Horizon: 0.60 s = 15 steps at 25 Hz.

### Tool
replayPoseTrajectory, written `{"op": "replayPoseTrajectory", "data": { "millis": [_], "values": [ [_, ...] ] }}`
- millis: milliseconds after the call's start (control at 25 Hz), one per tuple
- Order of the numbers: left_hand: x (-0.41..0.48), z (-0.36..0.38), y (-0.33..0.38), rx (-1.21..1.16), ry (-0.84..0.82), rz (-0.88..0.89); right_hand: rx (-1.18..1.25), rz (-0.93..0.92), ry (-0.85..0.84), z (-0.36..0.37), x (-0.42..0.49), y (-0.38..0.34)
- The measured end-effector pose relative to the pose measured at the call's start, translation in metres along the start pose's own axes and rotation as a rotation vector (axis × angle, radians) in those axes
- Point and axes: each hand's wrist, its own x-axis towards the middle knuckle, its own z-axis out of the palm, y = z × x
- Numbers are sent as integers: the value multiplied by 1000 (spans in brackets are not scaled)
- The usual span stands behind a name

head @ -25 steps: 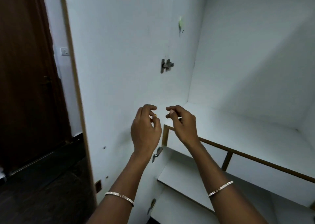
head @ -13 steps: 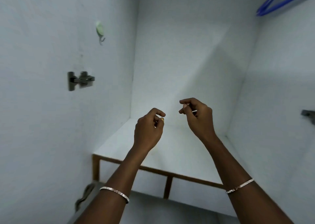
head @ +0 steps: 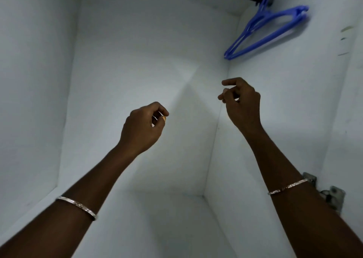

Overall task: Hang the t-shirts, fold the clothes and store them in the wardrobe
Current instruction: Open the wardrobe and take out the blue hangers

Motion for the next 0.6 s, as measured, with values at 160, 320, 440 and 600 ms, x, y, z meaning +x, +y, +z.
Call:
{"op": "replayPoseTrajectory", "data": {
  "millis": [160, 320, 440, 600],
  "values": [
    [75, 18, -1, 4, 35, 136, -245, -103, 257, -23, 85, 8],
    [141, 32, -9, 30, 73, 252, -613, -94, 462, -60, 164, 5],
    [187, 43, -16, 72, 88, 337, -824, -11, 496, -90, 207, 15],
    [235, 65, -15, 111, 110, 382, -986, 26, 340, -100, 241, 24]
  ]
}}
